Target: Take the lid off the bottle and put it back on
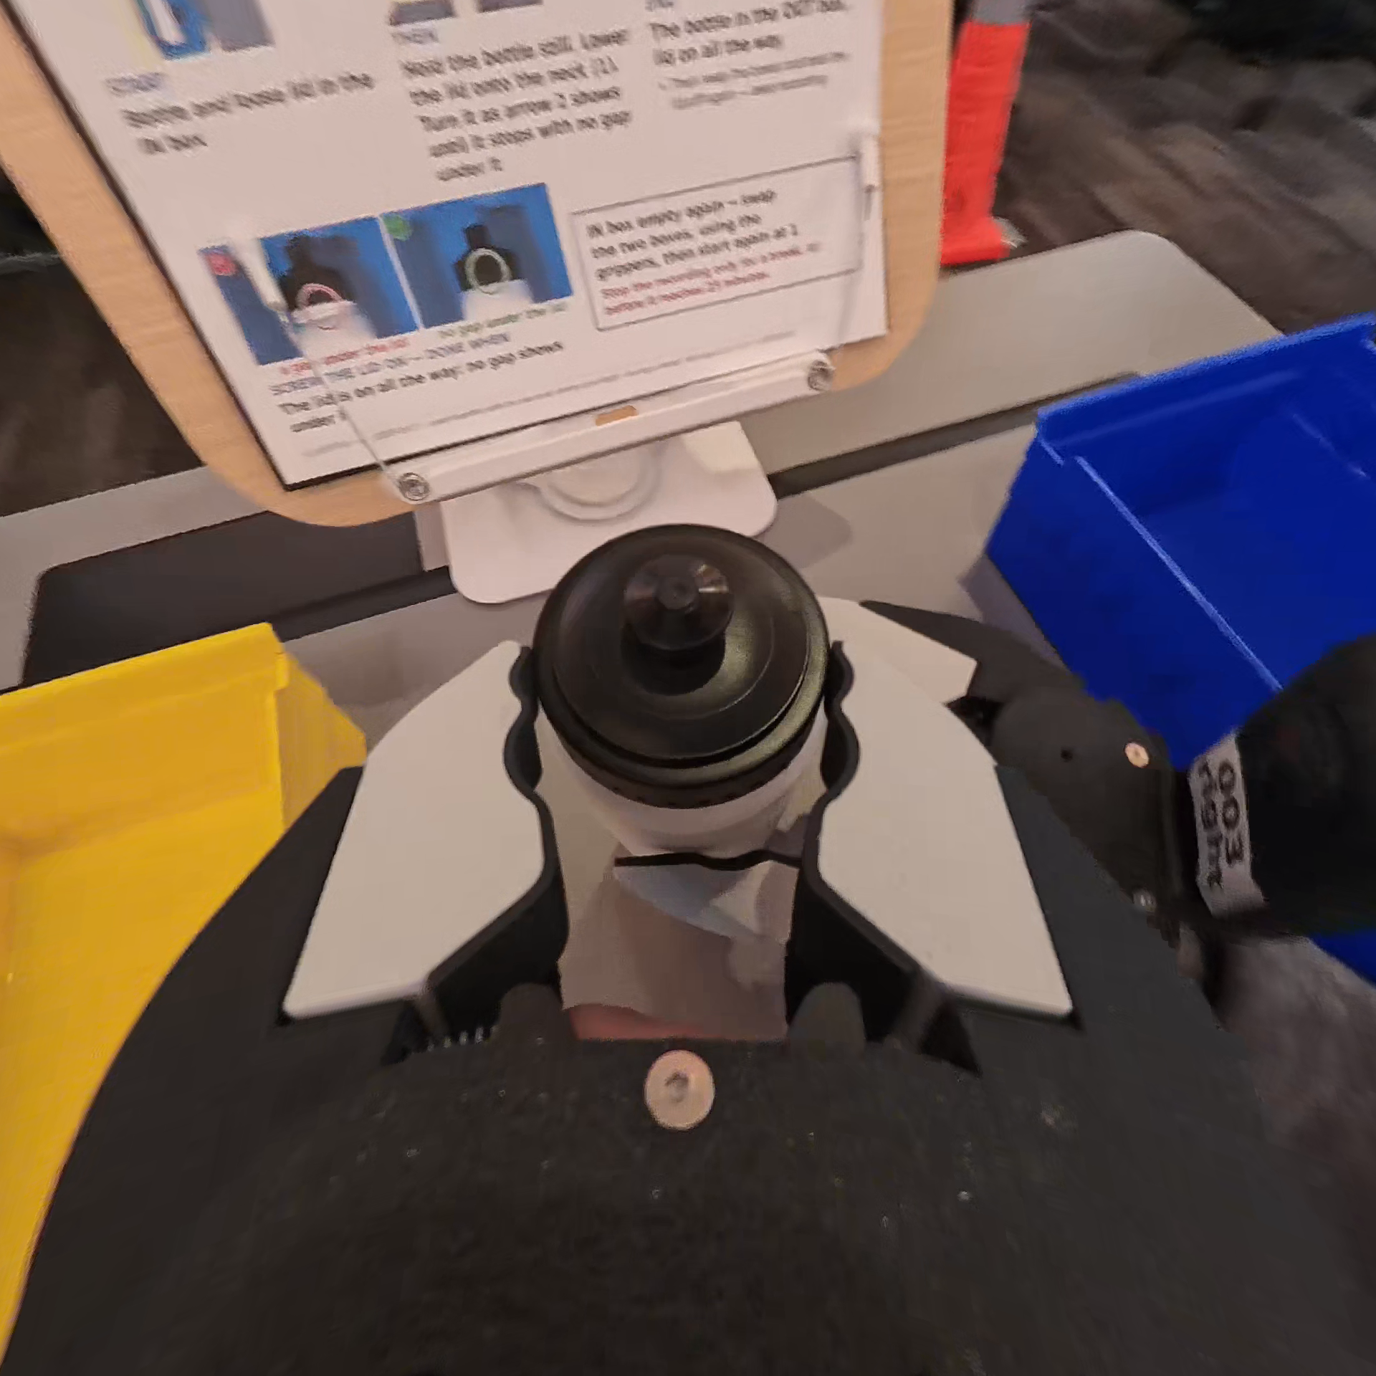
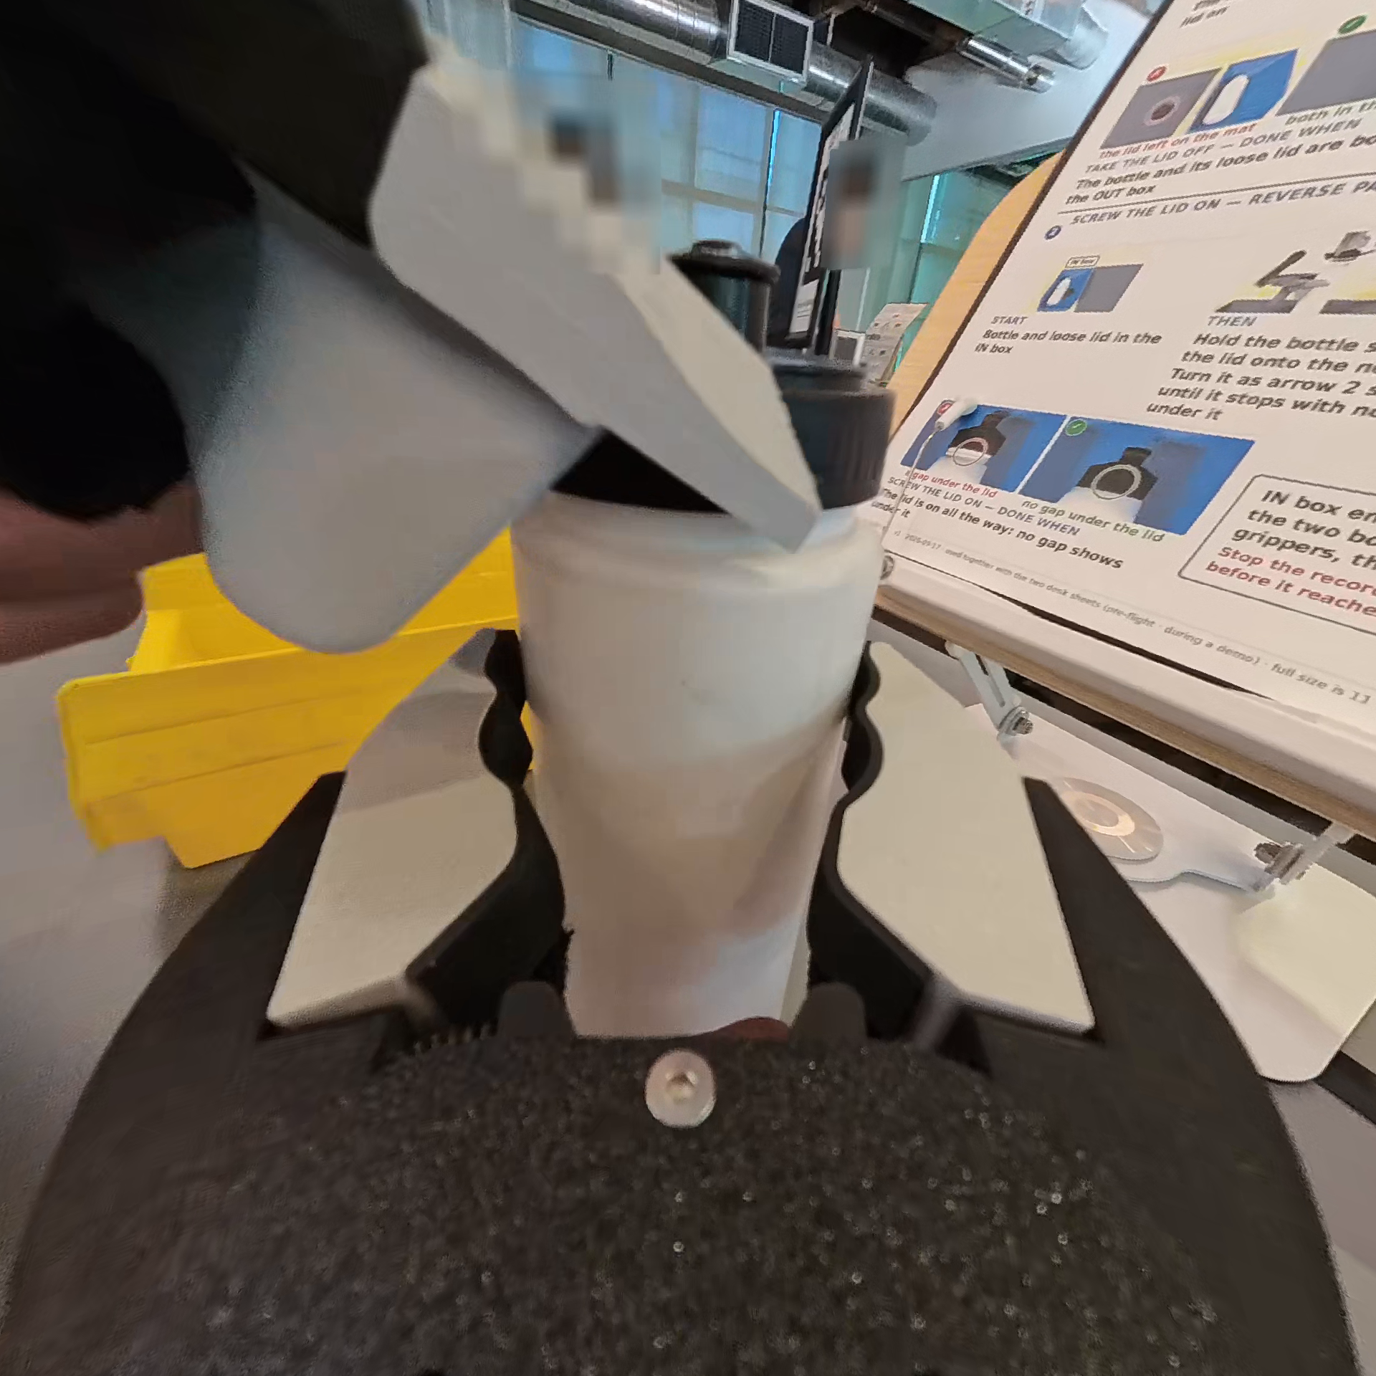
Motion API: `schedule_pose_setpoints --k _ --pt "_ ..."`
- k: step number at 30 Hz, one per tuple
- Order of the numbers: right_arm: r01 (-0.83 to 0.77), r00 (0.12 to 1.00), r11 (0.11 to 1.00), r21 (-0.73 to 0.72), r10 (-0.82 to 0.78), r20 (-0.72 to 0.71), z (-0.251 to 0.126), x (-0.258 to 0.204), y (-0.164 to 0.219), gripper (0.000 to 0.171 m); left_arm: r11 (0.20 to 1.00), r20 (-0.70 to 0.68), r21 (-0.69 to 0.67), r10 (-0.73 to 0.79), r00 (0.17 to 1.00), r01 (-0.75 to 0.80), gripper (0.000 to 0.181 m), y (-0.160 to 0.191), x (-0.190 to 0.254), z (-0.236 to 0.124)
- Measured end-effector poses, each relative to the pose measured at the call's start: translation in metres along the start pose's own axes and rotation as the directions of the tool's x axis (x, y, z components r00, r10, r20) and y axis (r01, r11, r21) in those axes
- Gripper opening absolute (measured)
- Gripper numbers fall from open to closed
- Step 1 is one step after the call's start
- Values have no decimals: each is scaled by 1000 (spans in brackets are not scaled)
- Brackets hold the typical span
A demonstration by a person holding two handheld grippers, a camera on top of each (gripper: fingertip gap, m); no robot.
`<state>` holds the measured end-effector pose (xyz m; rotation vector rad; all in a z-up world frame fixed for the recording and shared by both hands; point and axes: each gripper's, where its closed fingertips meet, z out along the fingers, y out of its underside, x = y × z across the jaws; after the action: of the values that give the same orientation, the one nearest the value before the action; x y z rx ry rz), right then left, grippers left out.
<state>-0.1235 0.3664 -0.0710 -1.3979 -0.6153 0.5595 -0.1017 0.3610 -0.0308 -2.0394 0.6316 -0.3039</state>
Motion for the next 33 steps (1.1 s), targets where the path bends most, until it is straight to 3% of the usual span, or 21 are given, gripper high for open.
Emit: schedule_pose_setpoints --k 4,7,9,11,13,16,19,21,24,26,28,33 --pt "-26 1000 1000 7 26 5 -2 4 0 84 1000 34 9 29 999 -29 73 -2 3 3" --pt "-33 999 999 -2 33 14 -2 4 0 84 985 -133 -40 160 978 -166 93 6 12 -2" --pt "-24 999 1000 1 24 31 -1 1 0 84 940 -257 -65 307 916 -334 97 14 8 -13" --pt "-12 999 1000 -4 12 39 -1 -1 0 84 902 -269 33 422 865 -430 88 -1 -9 -24" --pt "-19 999 1000 1 19 45 -1 -1 0 84 902 -390 144 430 814 -407 77 -18 -11 -39" --pt "-18 999 1000 0 18 48 -1 -1 0 84 911 -693 106 356 628 -399 82 -5 3 -58" --pt "-19 999 1000 2 19 48 -1 -1 0 84 845 -679 112 449 581 -523 97 7 -2 -36" --pt "-20 999 1000 2 20 48 -1 -1 1 84 828 -684 111 465 562 -550 94 13 2 -23" --pt "-22 999 1000 0 21 47 0 0 1 84 832 -687 114 461 562 -543 93 15 8 -7" --pt "-18 999 1000 -2 18 44 0 0 1 84 853 -664 140 458 591 -503 75 7 7 0" --pt "-22 999 1000 -5 23 37 0 1 1 84 878 -663 141 427 615 -458 75 5 8 2" --pt "21 1000 1000 -14 -21 17 -1 2 3 84 948 -526 95 308 793 -305 76 3 8 2"
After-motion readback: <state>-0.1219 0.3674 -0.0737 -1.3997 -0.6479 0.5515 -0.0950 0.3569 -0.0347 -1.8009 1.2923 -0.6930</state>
